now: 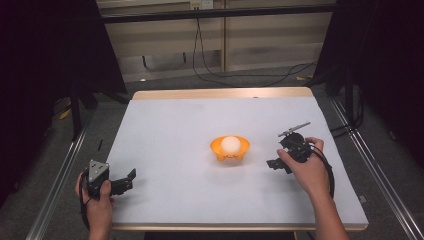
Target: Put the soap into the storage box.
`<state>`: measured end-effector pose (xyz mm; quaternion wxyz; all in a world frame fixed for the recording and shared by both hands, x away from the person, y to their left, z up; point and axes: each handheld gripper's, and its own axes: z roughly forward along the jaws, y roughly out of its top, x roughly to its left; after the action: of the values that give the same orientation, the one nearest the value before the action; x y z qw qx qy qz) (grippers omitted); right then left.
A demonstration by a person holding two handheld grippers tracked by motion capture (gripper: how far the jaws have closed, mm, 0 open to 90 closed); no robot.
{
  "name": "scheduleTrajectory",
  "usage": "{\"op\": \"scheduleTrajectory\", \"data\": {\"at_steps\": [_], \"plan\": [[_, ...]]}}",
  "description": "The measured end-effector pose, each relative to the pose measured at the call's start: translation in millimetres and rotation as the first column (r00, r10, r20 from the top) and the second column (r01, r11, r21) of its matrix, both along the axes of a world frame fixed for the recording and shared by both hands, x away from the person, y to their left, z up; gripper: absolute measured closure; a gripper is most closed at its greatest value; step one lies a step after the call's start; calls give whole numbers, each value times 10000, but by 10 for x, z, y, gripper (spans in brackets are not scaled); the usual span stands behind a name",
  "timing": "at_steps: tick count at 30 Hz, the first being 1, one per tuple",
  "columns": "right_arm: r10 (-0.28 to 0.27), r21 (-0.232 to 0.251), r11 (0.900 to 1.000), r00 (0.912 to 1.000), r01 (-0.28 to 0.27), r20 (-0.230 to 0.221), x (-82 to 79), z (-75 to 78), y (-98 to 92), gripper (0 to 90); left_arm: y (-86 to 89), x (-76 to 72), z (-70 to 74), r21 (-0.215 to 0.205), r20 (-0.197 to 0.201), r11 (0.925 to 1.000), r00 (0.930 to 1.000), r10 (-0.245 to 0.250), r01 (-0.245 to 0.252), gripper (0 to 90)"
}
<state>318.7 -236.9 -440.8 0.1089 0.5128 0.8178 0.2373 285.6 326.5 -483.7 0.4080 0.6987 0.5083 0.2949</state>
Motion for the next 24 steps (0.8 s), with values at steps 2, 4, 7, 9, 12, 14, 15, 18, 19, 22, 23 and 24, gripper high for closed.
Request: {"op": "scheduleTrajectory", "data": {"at_steps": [2, 4, 7, 9, 12, 14, 15, 18, 19, 22, 23, 24], "plan": [[-28, 9, 10000, 10000, 28, 8, -17, -7, -23, 35, -1, 0, 0, -1, 2, 10000, 10000, 0, 0, 1], [-180, 65, 9998, 9998, 180, -2, -63, -30, -103, 34, -2, -1, 0, 14, 5, 10000, 10000, 20, -20, 1], [-218, 92, 9997, 9998, 218, 12, -91, -52, -156, 34, -2, -2, 0, 15, 8, 10000, 10000, 22, -22, 1], [-354, 79, 9993, 9994, 354, 63, -144, -87, -238, 34, -1, -1, 0, 15, 4, 10000, 10000, 18, -18, 1], [-347, 112, 9993, 9993, 346, 131, -179, -105, -286, 31, -2, -1, 0, 17, 6, 10000, 10000, 24, -24, 1], [-365, 213, 9991, 9992, 361, 192, -228, -125, -347, 30, -2, 0, -1, -8, -1, 10000, 10000, -15, 15, 1], [-365, 213, 9991, 9992, 361, 192, -228, -125, -347, 30, -2, -1, 0, 22, 10, 10000, 10000, 18, -18, 1], [-438, 252, 9988, 9986, 430, 312, -277, -148, -406, 28, 0, -1, 0, -5, 13, 10000, 10000, -32, 32, 0], [-468, 266, 9986, 9983, 459, 350, -292, -153, -427, 28, -2, -1, -1, -11, 19, 10000, 10000, -19, 19, 1], [-592, 322, 9978, 9970, 576, 506, -362, -167, -506, 24, -1, -2, 1, 31, 13, 10000, 10000, -23, 23, 0], [-639, 331, 9975, 9965, 622, 546, -378, -173, -529, 24, -1, -2, 1, 33, 14, 10000, 10000, -25, 25, 1], [-639, 331, 9975, 9965, 622, 546, -378, -173, -529, 24, -1, -2, 1, 33, 14, 10000, 10000, -25, 25, 1]]}}
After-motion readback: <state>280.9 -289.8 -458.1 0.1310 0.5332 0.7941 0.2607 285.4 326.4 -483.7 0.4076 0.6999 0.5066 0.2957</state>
